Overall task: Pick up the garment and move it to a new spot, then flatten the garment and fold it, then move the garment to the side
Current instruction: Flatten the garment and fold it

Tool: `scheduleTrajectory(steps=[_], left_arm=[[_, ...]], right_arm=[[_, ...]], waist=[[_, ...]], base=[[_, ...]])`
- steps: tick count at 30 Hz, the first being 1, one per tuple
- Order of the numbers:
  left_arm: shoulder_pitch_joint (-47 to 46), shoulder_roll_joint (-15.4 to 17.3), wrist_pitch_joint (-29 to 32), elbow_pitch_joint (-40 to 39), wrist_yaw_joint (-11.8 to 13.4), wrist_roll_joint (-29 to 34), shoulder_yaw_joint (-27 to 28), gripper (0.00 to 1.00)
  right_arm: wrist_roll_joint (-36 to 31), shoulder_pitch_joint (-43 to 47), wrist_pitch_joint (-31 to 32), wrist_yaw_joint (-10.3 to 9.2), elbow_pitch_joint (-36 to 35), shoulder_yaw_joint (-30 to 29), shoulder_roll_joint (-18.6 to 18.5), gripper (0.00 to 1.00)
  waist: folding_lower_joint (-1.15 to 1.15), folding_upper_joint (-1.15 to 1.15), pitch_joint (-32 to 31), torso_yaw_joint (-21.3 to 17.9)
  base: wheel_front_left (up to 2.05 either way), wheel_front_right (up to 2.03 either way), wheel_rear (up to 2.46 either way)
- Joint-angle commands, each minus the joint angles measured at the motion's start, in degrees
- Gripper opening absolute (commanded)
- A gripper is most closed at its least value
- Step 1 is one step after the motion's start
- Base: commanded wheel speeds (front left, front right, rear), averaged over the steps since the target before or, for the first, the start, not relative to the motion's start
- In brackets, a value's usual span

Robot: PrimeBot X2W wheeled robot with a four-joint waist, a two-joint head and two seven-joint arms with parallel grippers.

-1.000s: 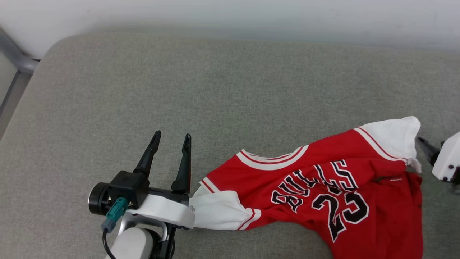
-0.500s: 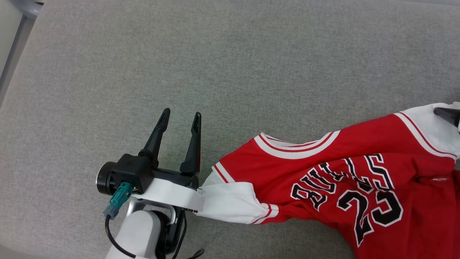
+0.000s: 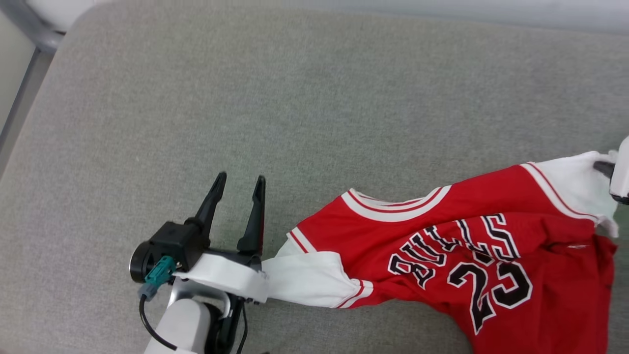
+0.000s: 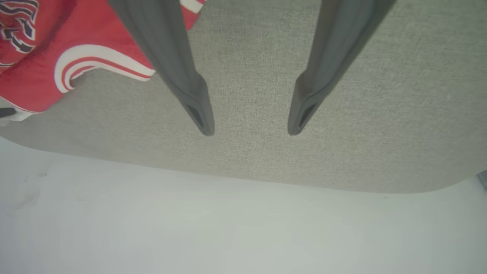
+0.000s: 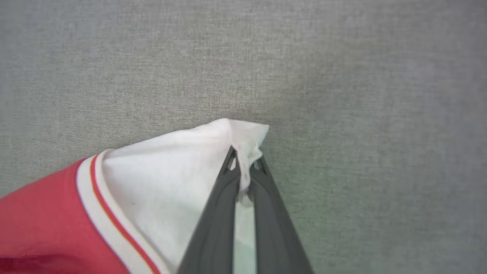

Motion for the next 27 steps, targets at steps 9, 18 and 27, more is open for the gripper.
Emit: scheduleTrajectory(steps=[9, 18, 27], left_arm=[[2.4, 7.0, 20.3, 5.5, -3.6, -9.2, 0.5, 1.0], [2.0, 13.5, 44.8, 3.6, -4.5, -18.4, -1.4, 1.0], [-2.2, 14.2, 55.7, 8.7, -4.1, -22.0, -2.9, 1.0]], right_arm=[[0.4, 18.4, -6.2, -0.02, -15.2, -5.3, 1.2, 0.0], [-0.3, 33.4, -4.1, -0.03, -28.9, -10.0, 8.3, 0.0], [-0.1, 36.2, -2.2, -0.02, -33.8, -10.4, 12.5, 0.0]], waist=[[-0.01, 0.0, -10.7, -4.2], [-0.01, 0.0, -14.3, -7.2], [-0.01, 0.0, -11.5, -10.8]], base=[[0.0, 0.0, 0.0], [0.0, 0.0, 0.0], [0.0, 0.0, 0.0]])
